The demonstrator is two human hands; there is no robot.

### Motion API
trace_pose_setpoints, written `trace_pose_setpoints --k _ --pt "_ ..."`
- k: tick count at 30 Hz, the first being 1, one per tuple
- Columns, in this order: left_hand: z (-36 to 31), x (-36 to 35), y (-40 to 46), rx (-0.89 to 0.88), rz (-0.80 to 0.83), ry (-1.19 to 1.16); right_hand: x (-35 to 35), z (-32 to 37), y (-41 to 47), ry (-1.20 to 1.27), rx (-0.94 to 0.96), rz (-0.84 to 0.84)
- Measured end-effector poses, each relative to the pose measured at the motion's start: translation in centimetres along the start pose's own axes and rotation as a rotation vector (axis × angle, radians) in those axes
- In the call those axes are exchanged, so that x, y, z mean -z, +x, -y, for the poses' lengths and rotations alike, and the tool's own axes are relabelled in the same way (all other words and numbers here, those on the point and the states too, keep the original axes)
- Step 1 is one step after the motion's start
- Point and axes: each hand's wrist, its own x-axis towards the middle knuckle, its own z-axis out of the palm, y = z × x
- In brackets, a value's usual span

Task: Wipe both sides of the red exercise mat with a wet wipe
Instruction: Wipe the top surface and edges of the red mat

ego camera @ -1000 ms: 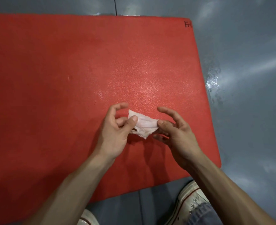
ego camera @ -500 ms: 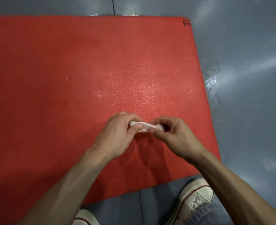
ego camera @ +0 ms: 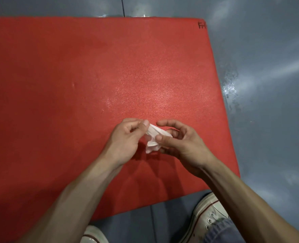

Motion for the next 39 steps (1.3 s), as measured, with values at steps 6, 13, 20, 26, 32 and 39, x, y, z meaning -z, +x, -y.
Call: trace_pose_setpoints --k 6,13,20,26,32,39 --pt "-0.3 0.8 0.4 -0.053 -0.009 -0.045 2.5 -0.8 -0.1 -0.378 0.057 0.085" --pt "-1.3 0.9 -0.2 -0.04 0.184 -0.132 0.9 1.1 0.6 -0.215 0.01 0.1" --pt "-1.0 1.2 -0.3 0.052 0.162 -0.056 -0.9 1.6 0.8 -0.032 0.043 -0.06" --pt "-2.9 0.4 -0.7 0.149 0.139 -0.365 -0.3 2.5 -0.1 -0.041 -0.046 0.084" --pt "-4.4 -0.1 -1.2 0.038 0.249 -0.421 2.7 4.7 -1.4 -0.041 0.031 0.049" --pt "-5.2 -1.3 -0.8 -0.396 0.377 0.433 7.2 7.3 -2.4 -0.313 -0.005 0.145"
